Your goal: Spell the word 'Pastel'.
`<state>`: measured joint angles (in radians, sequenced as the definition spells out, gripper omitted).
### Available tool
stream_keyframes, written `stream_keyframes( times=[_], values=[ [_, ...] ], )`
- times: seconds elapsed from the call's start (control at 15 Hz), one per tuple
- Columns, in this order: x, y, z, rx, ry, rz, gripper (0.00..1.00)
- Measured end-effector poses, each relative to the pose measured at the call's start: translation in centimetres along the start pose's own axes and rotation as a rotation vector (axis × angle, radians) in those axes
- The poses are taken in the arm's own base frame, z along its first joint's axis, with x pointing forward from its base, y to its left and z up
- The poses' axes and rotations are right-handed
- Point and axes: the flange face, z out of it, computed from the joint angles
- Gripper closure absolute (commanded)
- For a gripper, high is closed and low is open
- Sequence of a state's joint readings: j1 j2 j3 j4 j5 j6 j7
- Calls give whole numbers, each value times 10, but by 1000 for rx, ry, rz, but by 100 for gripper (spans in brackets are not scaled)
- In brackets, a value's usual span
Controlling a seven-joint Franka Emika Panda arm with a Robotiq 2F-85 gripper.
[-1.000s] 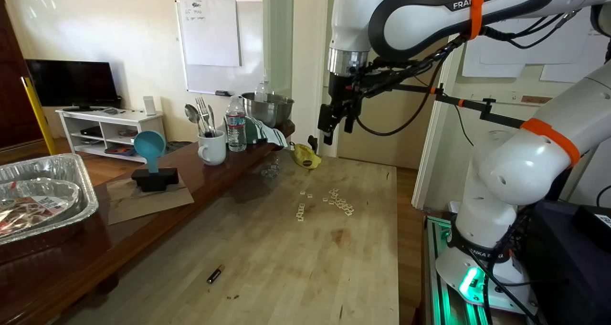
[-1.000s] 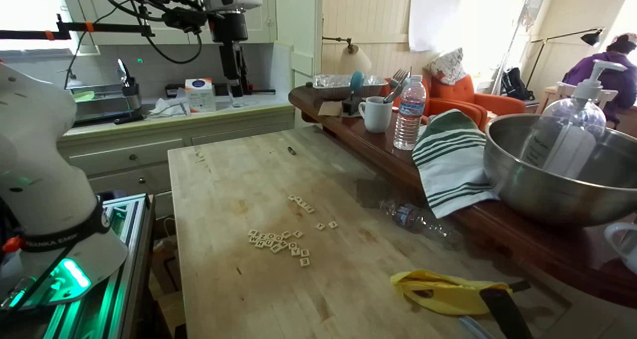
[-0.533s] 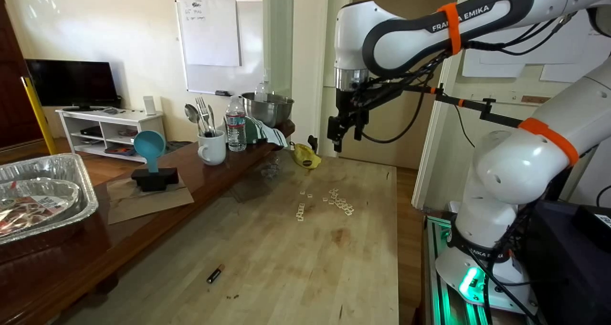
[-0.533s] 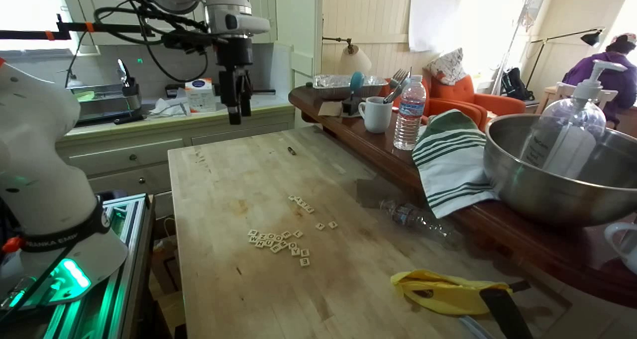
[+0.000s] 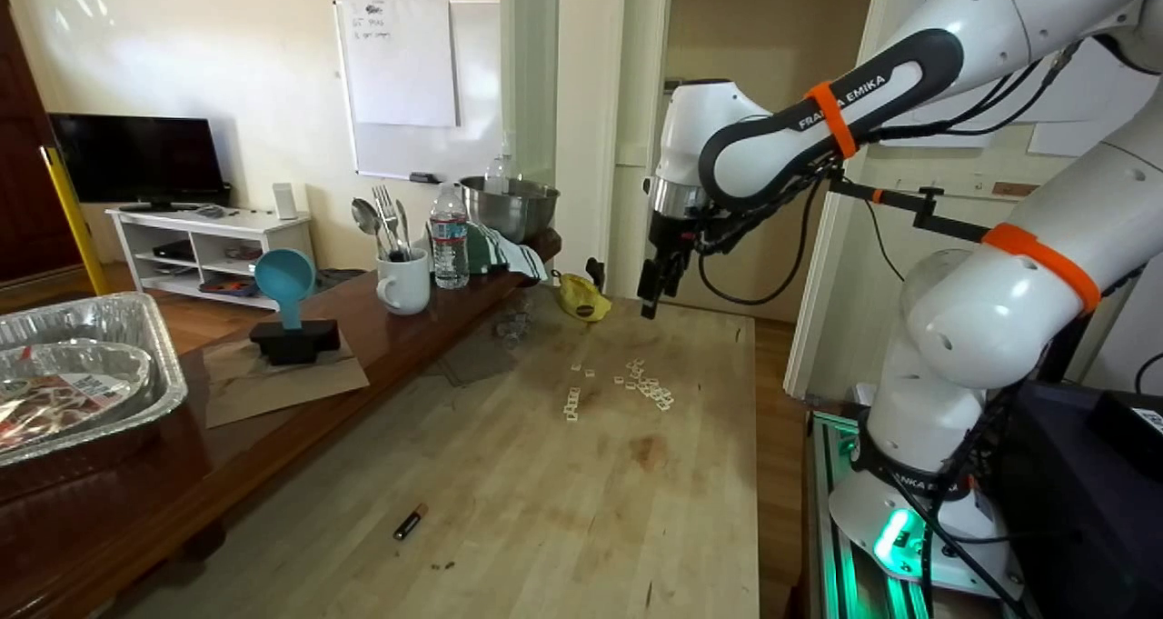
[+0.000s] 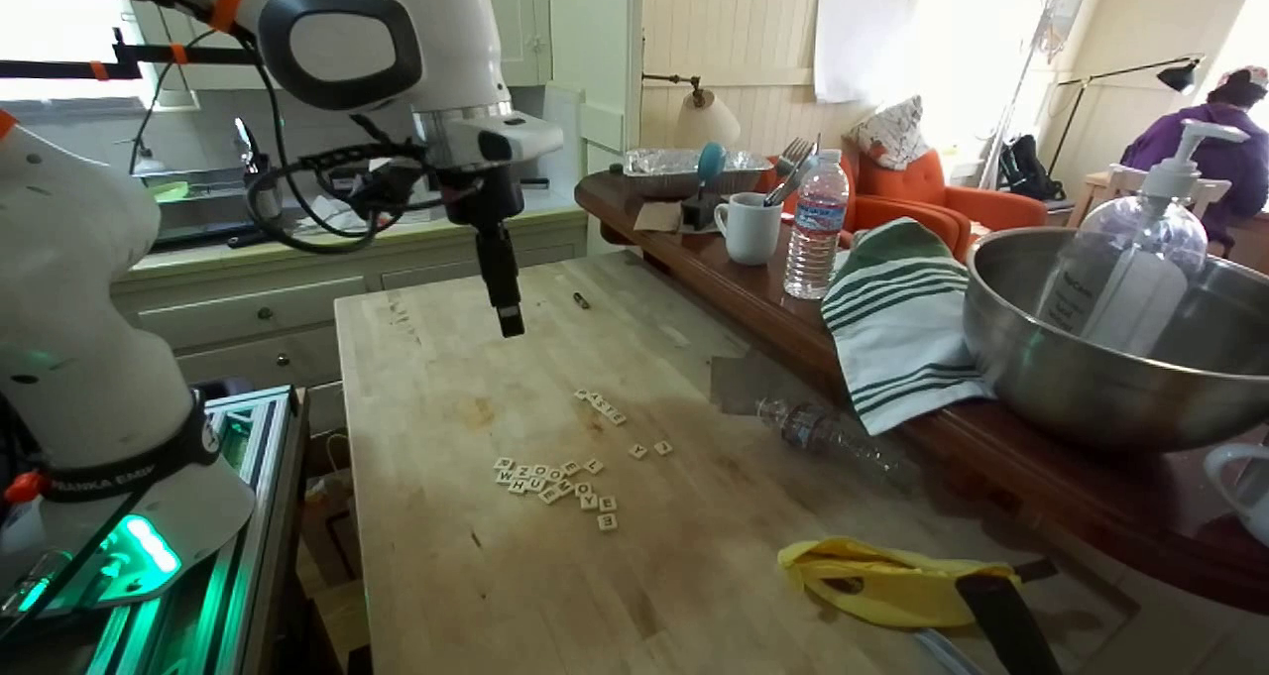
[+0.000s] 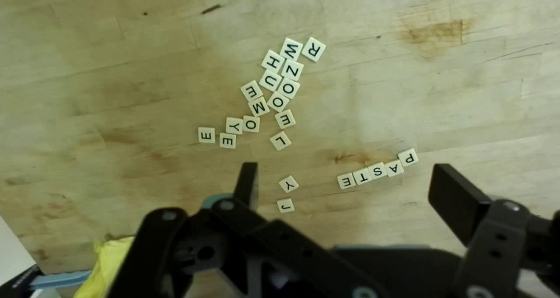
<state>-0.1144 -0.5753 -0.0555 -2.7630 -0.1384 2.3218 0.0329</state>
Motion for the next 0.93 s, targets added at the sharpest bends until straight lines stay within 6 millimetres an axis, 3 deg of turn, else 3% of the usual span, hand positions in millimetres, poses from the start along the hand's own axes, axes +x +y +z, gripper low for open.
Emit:
stream_keyframes(
  times=[0.33, 0.73, 0.93],
  values=[
    [8, 22, 32, 136, 14, -169, 0],
    [11, 18, 70, 164, -68, -310, 0],
    [15, 17, 80, 154, -93, -322, 0]
  ],
)
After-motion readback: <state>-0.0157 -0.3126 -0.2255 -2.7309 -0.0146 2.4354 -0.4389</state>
